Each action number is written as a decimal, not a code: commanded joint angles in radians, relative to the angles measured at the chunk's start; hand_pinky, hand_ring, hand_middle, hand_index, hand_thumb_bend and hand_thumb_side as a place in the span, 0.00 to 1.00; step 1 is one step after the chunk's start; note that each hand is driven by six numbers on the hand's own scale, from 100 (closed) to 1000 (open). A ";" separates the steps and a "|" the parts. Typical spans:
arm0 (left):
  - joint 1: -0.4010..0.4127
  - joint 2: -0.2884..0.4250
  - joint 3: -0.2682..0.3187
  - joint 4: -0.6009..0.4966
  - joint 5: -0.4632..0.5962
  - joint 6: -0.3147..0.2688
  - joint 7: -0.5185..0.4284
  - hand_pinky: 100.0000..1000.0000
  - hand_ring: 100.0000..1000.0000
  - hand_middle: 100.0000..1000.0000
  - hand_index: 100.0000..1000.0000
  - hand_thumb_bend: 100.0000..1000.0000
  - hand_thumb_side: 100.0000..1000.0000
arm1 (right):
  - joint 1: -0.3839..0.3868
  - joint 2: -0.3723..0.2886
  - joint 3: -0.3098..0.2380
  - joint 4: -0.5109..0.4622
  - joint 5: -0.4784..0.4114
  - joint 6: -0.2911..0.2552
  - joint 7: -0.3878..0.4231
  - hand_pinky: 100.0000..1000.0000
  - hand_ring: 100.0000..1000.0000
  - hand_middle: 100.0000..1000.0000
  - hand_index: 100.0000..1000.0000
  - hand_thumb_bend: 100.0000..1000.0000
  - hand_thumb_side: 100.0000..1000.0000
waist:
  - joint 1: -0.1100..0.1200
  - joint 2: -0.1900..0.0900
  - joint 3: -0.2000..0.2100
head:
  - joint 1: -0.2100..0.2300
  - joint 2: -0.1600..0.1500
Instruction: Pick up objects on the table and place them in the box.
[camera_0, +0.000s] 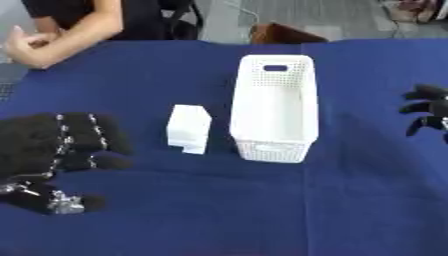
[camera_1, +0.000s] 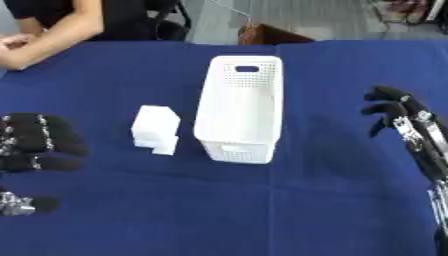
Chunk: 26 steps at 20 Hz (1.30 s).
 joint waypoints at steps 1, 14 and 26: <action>-0.015 0.051 0.013 -0.013 0.047 0.008 -0.041 0.82 0.74 0.79 0.90 0.32 0.19 | -0.004 -0.024 -0.003 -0.011 0.003 -0.001 0.003 0.39 0.67 0.74 0.89 0.00 0.84 | 0.002 -0.014 0.002 | -0.006 0.001; -0.114 0.135 -0.016 -0.005 0.189 0.104 -0.242 0.87 0.79 0.80 0.89 0.28 0.38 | 0.005 -0.033 0.001 -0.006 0.005 0.001 0.009 0.39 0.67 0.74 0.89 0.00 0.84 | 0.018 -0.022 0.007 | -0.009 0.010; -0.229 0.164 -0.049 0.103 0.336 0.106 -0.362 0.87 0.81 0.82 0.91 0.21 0.48 | 0.015 -0.039 0.011 0.001 0.004 0.003 0.026 0.38 0.67 0.74 0.89 0.00 0.84 | 0.044 -0.033 -0.010 | -0.012 0.007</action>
